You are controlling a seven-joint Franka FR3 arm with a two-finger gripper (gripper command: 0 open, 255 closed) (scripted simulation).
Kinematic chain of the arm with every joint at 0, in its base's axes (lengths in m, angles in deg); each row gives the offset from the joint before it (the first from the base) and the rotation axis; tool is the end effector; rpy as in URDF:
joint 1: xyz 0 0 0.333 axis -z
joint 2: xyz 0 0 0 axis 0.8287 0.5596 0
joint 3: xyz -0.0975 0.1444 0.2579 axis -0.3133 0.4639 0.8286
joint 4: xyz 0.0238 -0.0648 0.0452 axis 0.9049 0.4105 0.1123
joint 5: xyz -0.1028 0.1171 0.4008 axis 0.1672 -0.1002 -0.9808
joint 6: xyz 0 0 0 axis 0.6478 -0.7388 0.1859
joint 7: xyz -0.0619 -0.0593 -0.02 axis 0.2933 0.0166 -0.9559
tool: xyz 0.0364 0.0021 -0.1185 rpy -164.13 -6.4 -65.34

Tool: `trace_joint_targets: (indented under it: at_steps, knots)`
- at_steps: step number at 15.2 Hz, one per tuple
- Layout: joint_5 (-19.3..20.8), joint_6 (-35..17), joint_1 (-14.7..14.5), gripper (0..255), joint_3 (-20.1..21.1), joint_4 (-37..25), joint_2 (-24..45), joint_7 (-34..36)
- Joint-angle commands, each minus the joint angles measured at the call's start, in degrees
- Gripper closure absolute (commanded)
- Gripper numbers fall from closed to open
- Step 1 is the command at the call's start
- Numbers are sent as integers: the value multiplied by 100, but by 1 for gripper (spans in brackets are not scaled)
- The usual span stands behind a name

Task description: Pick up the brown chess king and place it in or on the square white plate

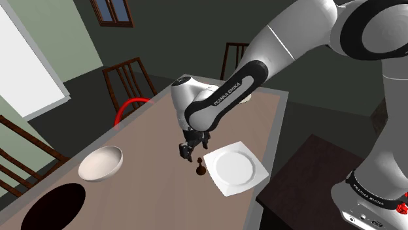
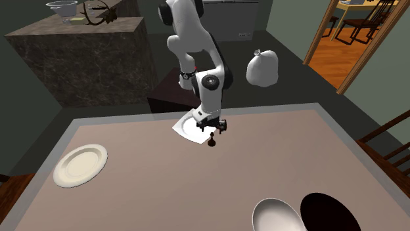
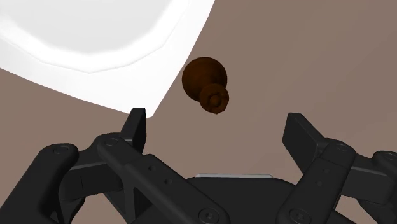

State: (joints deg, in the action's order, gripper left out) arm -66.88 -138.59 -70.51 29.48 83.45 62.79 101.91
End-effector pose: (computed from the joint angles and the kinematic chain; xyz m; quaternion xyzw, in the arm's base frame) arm 0.5490 0.3407 0.1966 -0.9965 -0.0489 0.0675 0.0063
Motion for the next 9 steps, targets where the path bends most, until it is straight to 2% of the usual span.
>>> trace_joint_targets:
  at_steps: [1, 5, 9]
  knots:
    - [31, -109, -30, 0, -17, 6, 110, 31]
    - [103, -387, -76, 0, -64, 78, 321, 77]
    - [103, -387, -76, 0, -64, 78, 321, 77]
